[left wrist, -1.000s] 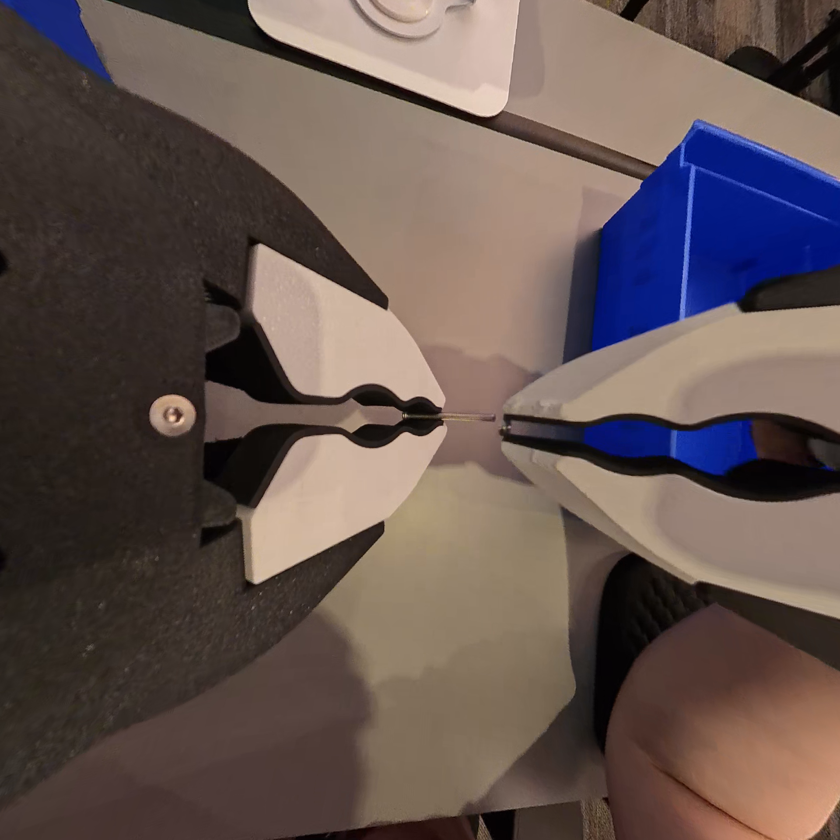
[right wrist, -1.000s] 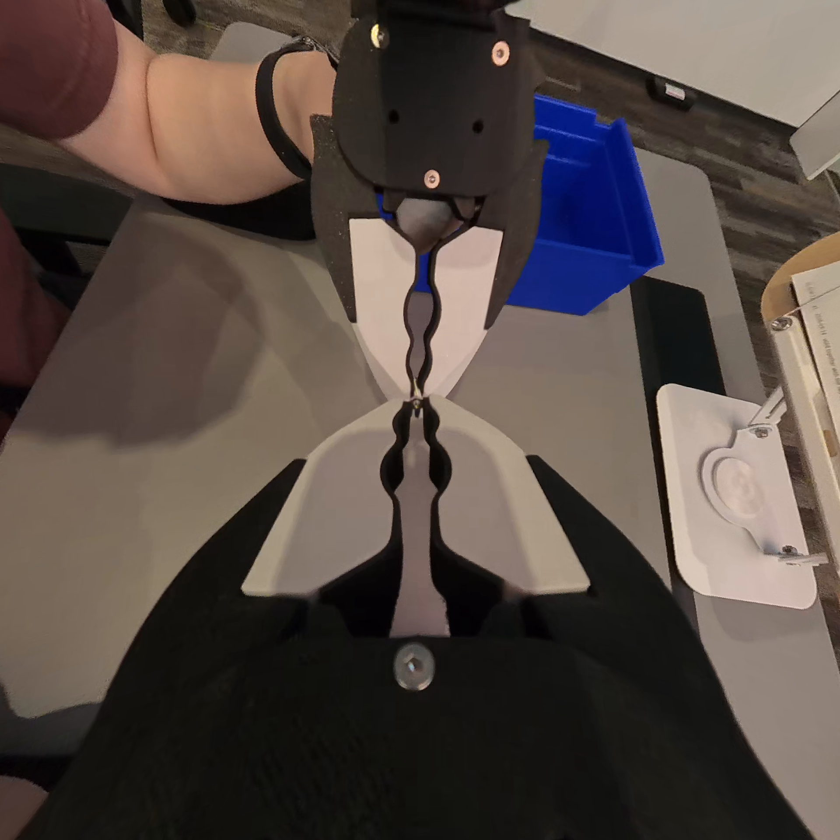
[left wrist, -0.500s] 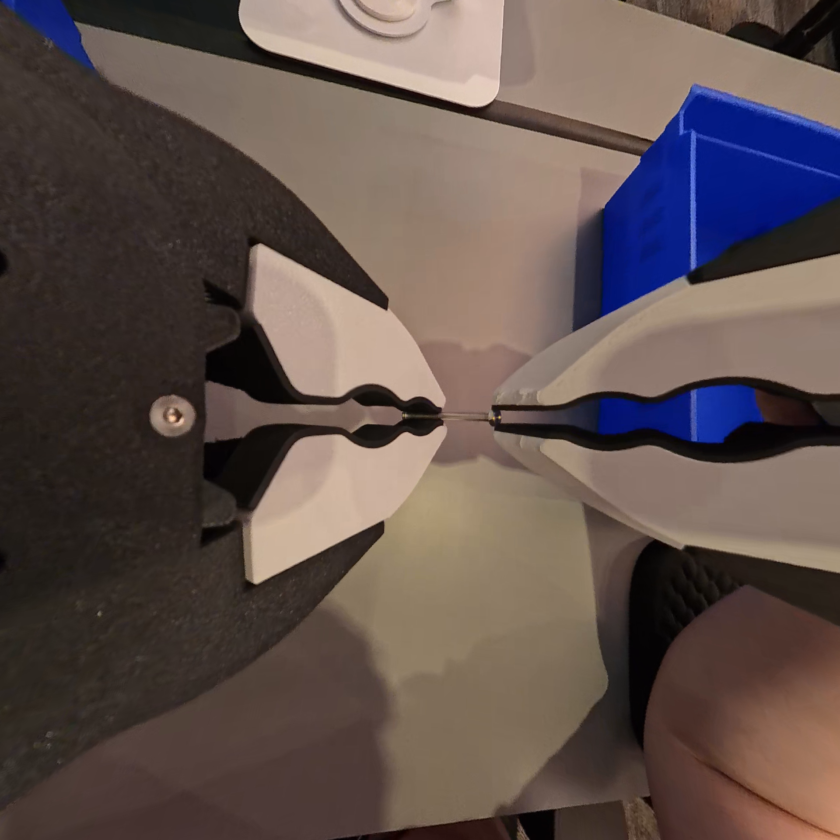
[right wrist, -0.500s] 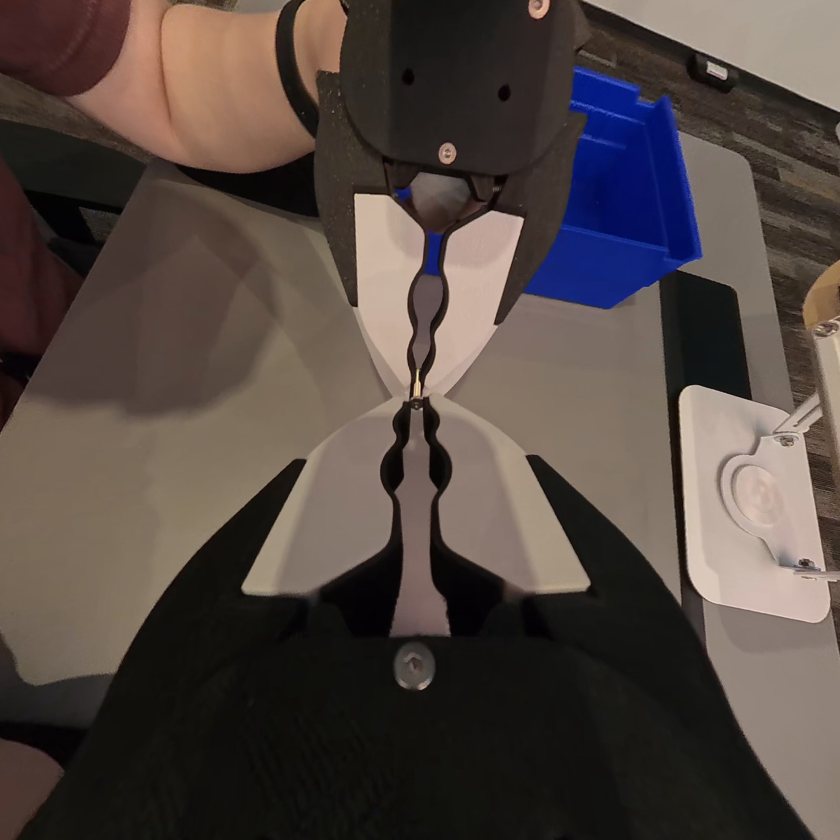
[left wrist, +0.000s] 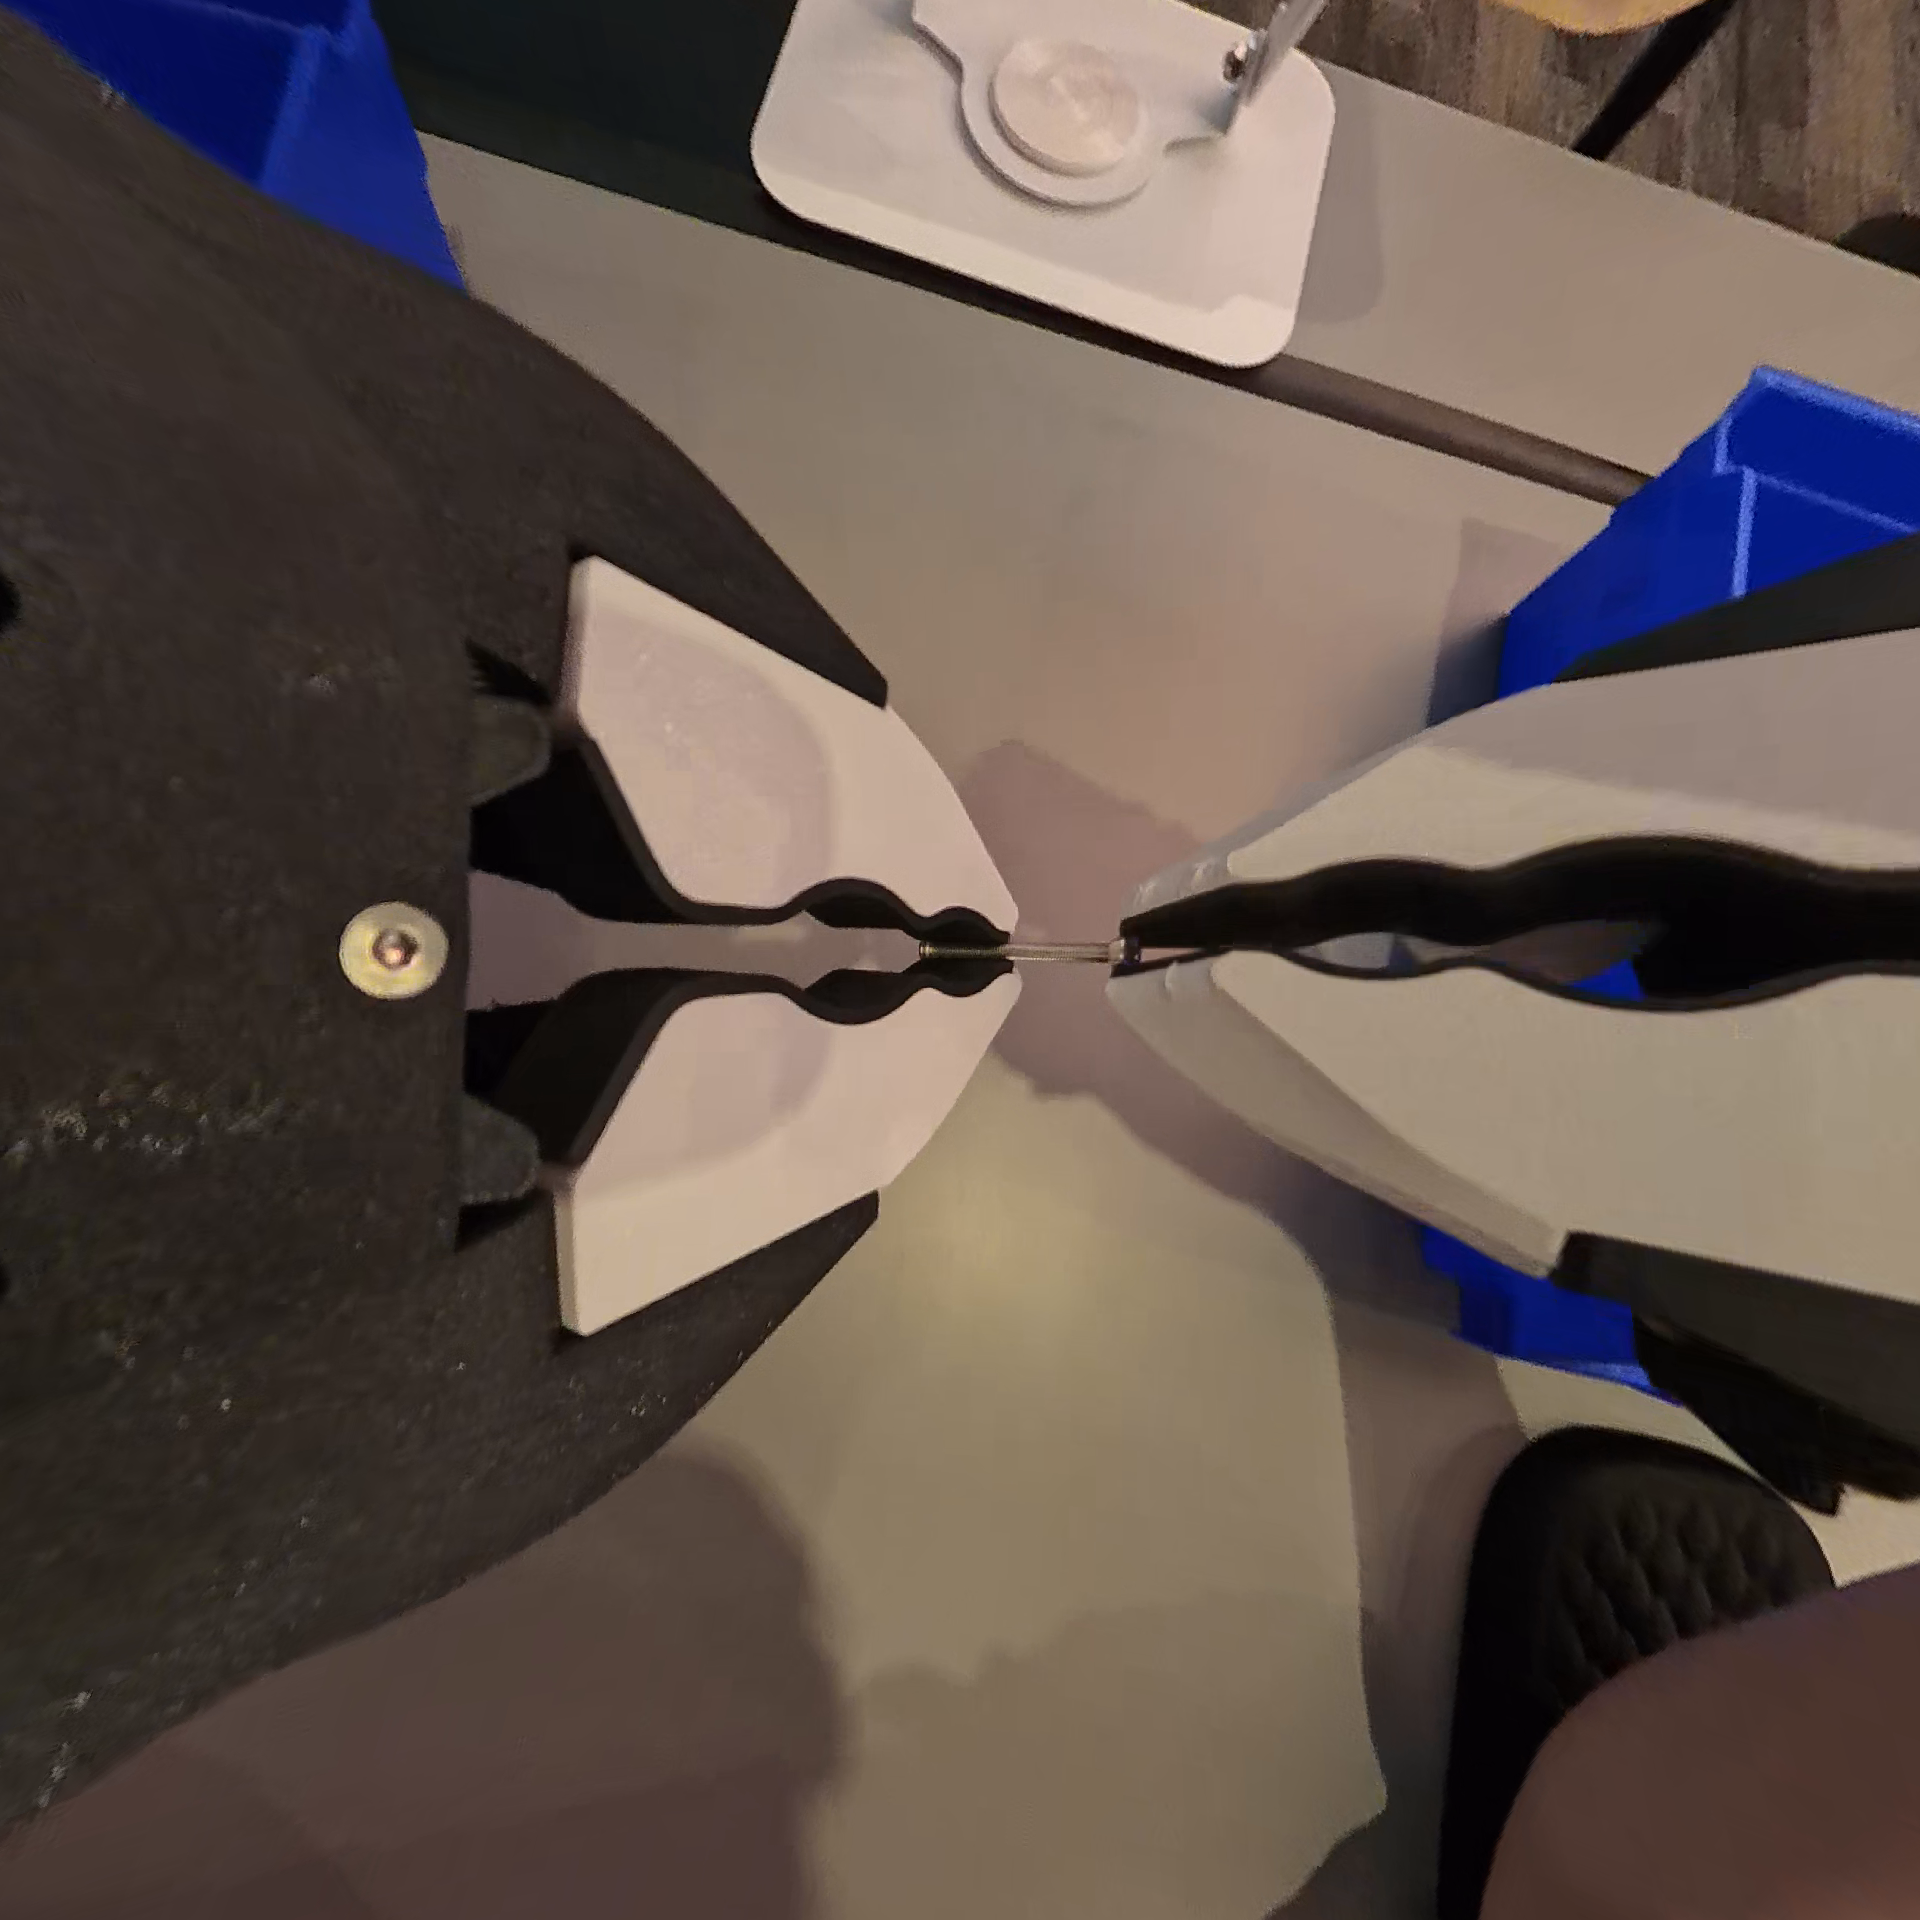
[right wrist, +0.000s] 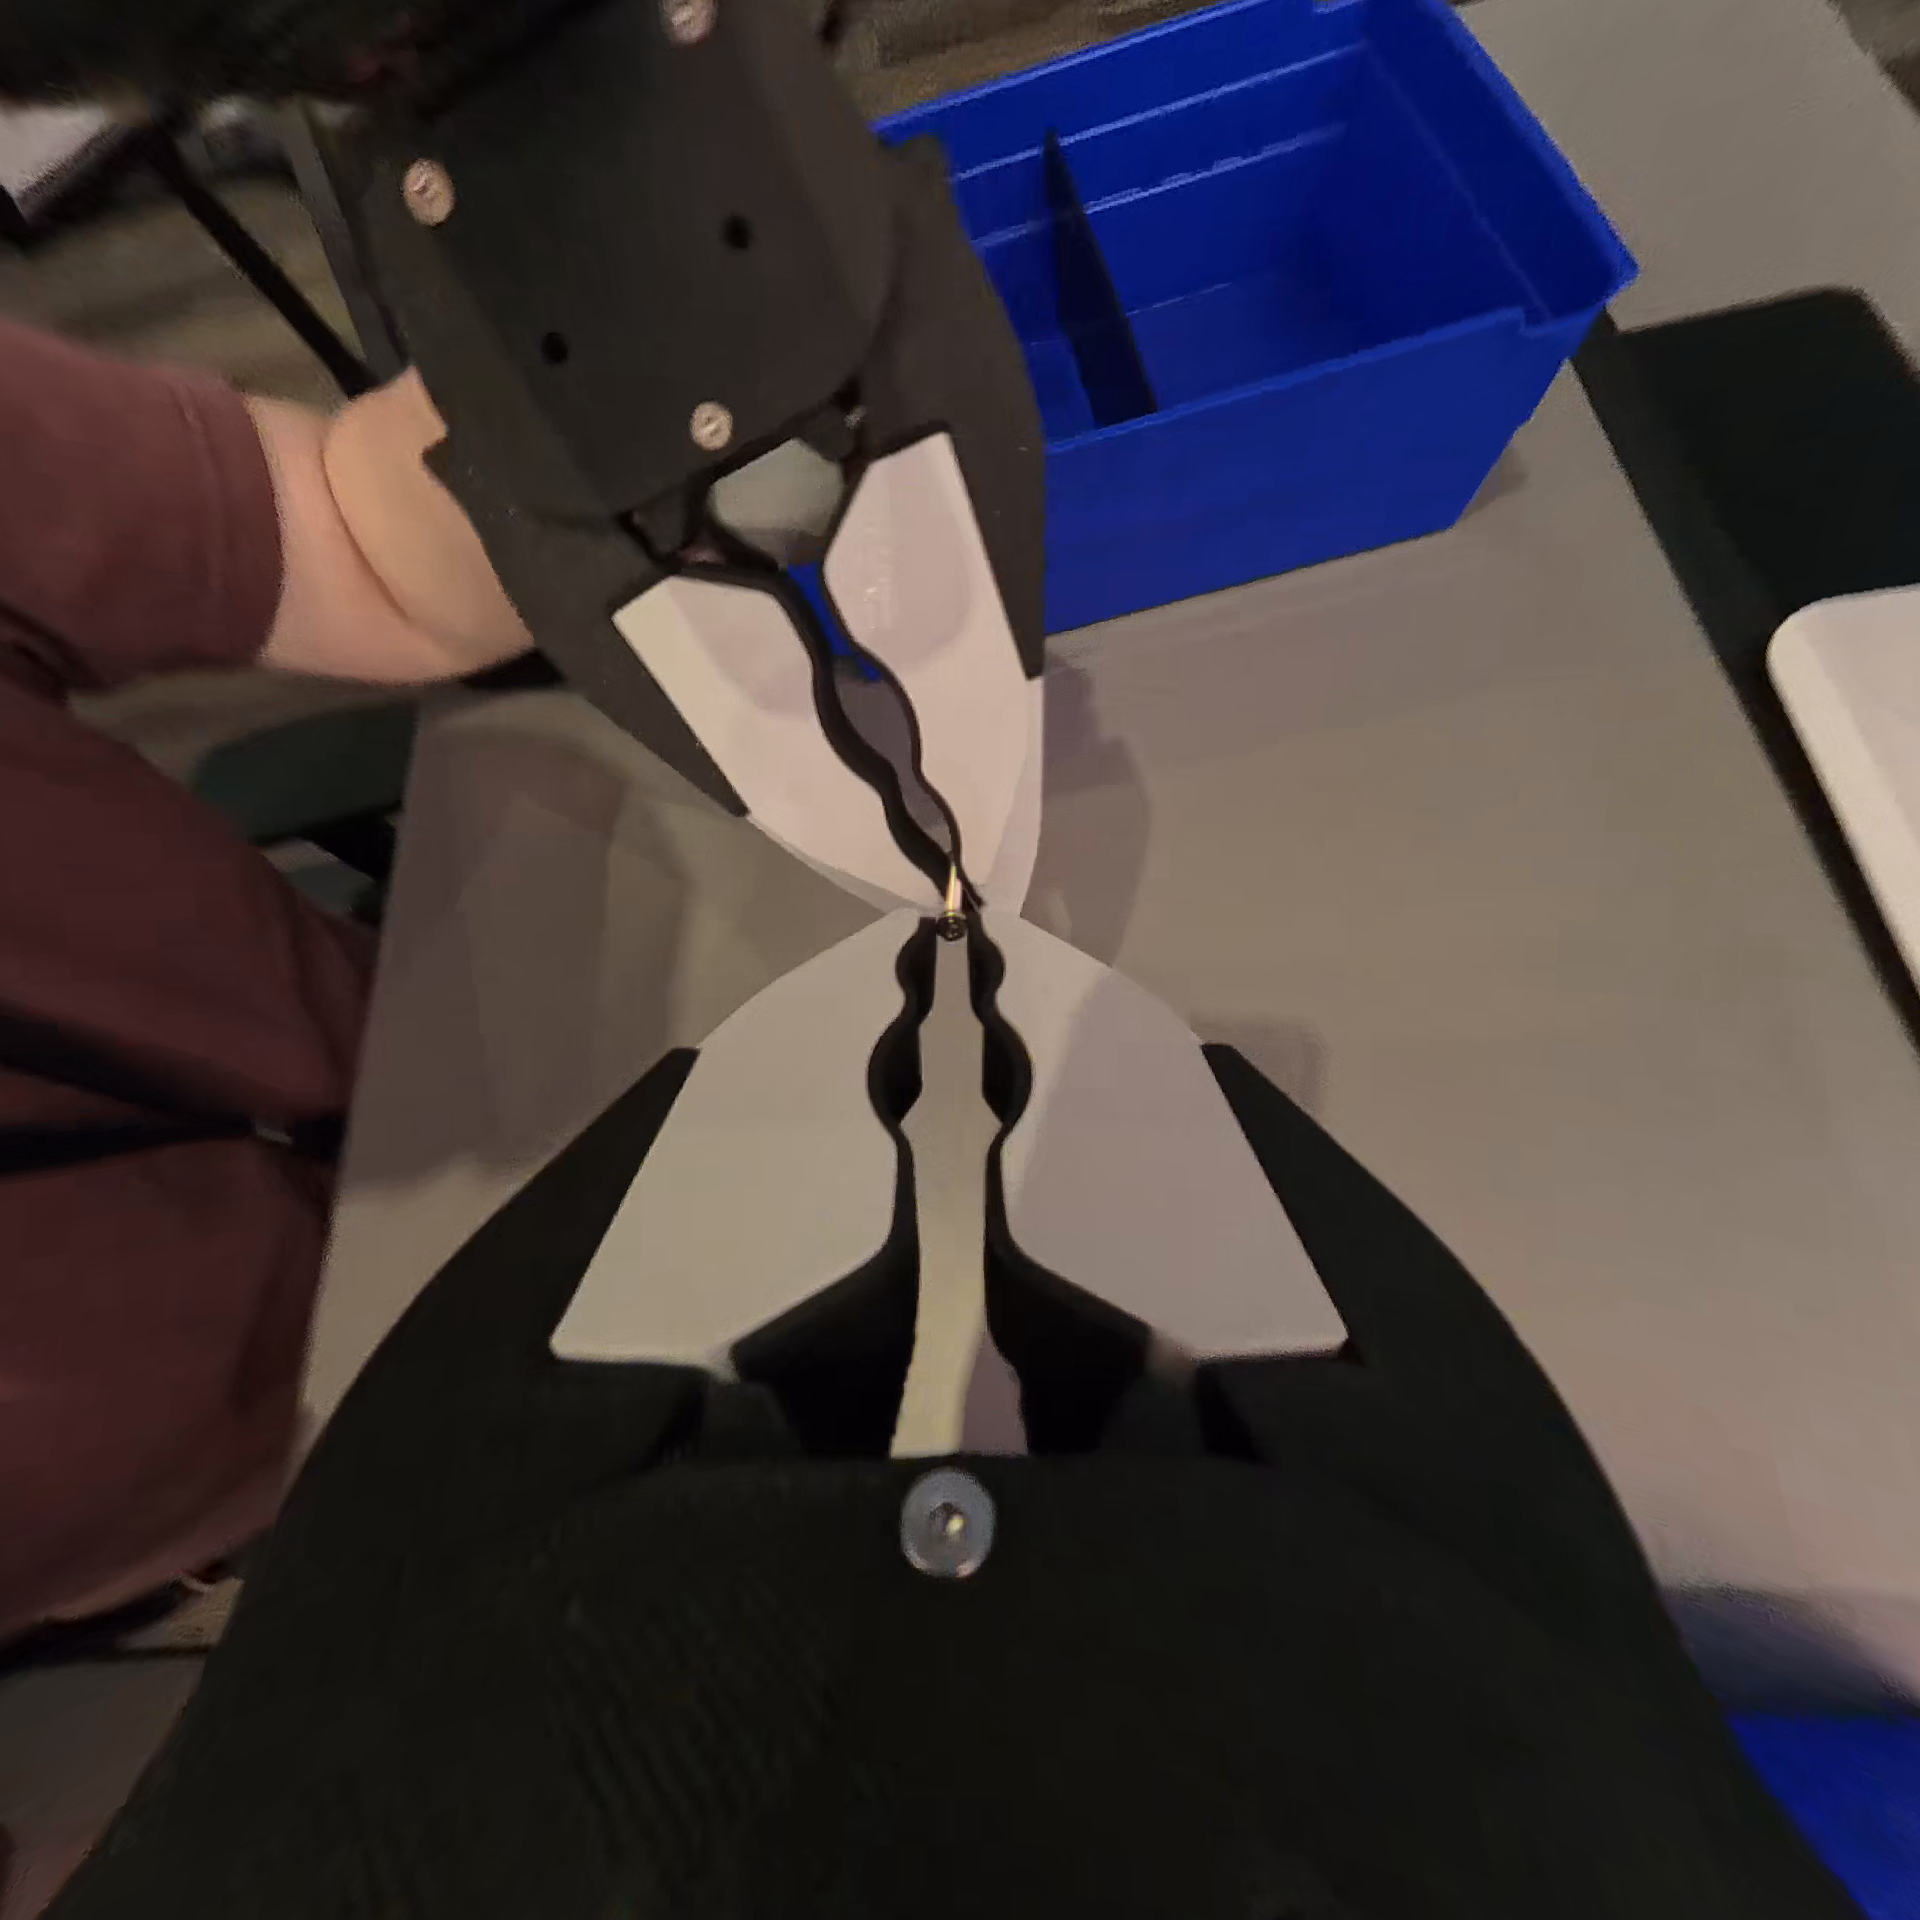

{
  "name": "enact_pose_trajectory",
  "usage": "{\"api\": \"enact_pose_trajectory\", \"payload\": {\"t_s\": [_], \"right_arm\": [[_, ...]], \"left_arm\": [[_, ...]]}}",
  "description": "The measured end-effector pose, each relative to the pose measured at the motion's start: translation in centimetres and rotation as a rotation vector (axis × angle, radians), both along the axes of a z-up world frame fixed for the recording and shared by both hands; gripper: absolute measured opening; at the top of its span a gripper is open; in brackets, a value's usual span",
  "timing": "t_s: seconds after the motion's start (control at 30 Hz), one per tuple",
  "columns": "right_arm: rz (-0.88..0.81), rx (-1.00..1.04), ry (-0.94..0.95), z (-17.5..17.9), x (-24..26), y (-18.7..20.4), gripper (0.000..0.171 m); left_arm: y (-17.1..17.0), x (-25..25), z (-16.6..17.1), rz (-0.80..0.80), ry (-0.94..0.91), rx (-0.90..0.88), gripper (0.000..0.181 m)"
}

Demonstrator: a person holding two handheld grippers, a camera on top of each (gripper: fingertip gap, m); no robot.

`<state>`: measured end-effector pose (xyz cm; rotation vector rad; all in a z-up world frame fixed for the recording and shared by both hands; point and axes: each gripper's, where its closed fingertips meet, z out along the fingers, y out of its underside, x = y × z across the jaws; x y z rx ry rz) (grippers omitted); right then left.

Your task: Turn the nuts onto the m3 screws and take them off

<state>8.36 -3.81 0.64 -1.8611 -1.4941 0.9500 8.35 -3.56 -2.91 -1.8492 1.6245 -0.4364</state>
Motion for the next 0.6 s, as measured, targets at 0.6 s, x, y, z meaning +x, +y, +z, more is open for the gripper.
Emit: {"api": "enact_pose_trajectory", "payload": {"t_s": [0.6], "right_arm": [[-0.03,0.002,0.01,0.4,-0.8,-0.1,0.005]], "left_arm": [[-0.3,0.1,1.6,0.003,-0.094,-0.039,0.002]]}}
